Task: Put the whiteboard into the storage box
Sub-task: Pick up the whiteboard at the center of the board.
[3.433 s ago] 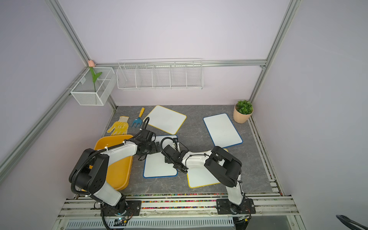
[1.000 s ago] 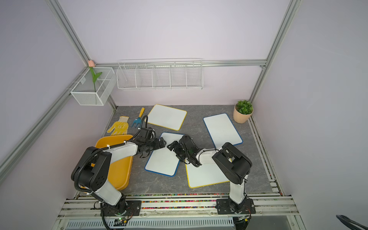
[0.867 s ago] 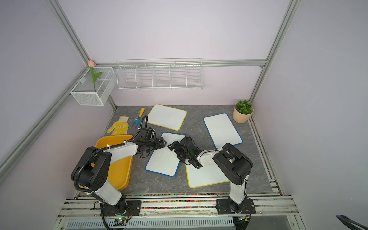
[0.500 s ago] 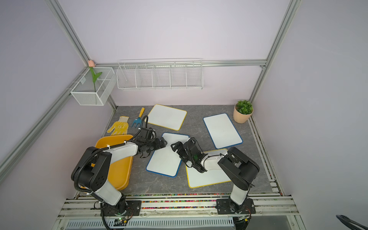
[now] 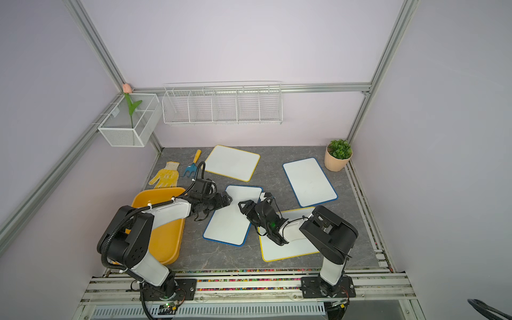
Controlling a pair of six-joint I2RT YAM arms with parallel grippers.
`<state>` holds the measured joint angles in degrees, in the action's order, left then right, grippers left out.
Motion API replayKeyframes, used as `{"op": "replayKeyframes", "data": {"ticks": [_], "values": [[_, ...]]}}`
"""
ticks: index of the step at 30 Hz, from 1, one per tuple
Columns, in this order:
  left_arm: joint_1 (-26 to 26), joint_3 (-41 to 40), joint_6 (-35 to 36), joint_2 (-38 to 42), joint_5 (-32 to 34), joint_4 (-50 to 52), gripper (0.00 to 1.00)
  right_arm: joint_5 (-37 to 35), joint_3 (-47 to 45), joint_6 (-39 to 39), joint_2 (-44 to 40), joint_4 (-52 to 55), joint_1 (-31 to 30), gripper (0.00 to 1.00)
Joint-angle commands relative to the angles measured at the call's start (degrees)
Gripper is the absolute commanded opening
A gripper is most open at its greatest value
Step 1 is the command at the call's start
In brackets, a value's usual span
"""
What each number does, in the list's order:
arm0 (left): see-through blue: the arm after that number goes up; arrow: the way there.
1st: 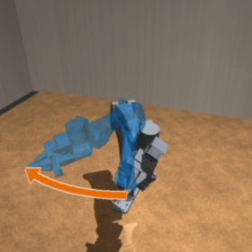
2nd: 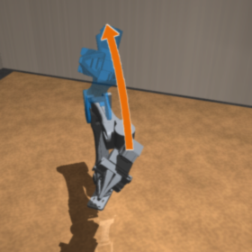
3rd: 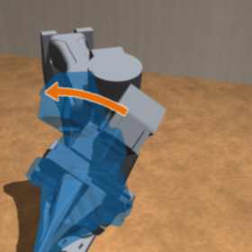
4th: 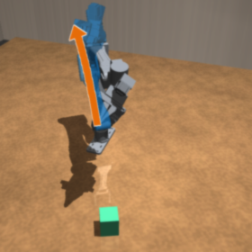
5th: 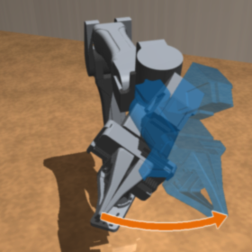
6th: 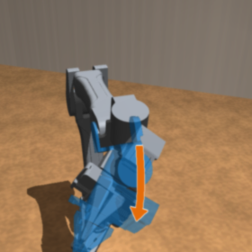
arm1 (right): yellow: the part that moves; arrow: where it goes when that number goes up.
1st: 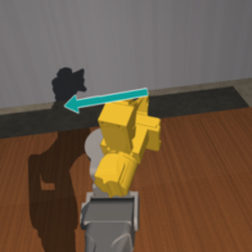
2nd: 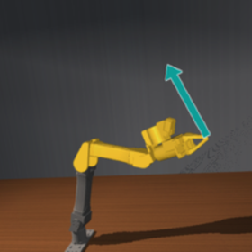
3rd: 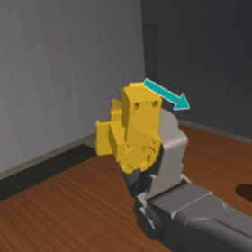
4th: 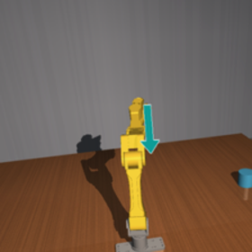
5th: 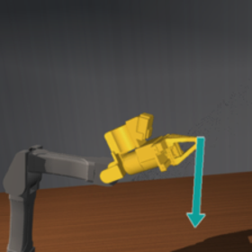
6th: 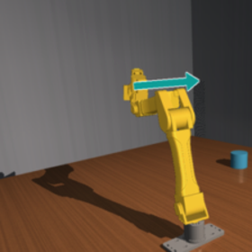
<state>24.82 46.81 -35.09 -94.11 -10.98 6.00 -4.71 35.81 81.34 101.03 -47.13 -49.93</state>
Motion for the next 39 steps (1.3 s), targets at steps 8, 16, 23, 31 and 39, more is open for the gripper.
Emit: {"op": "replayKeyframes", "data": {"ticks": [8, 16, 23, 31, 39], "values": [[0.8, -1.8, -2.2, -0.8, -0.8, 9.4, 0.97, -2.4, -0.8, -0.3, -1.6, -2.8, -1.1, 0.30], [1.0, 0.3, -2.4, 0.5, 1.1, 11.8, 0.97, -2.9, 0.0, -2.3, -4.2, 2.1, -1.1, 0.20], [2.6, 4.3, -1.4, 3.4, 5.1, 17.3, 0.96, -4.1, 0.4, -5.0, -7.3, 6.1, -1.1, 0.15], [5.3, 11.4, 0.7, 12.3, 15.1, 28.9, 0.96, -5.9, 1.3, -9.5, -13.6, 13.1, -1.1, 0.07], [5.4, 9.9, -0.4, 20.5, 25.8, 37.3, 0.97, -6.6, 2.6, -15.2, -21.9, 21.5, -1.2, 0.07]]}}
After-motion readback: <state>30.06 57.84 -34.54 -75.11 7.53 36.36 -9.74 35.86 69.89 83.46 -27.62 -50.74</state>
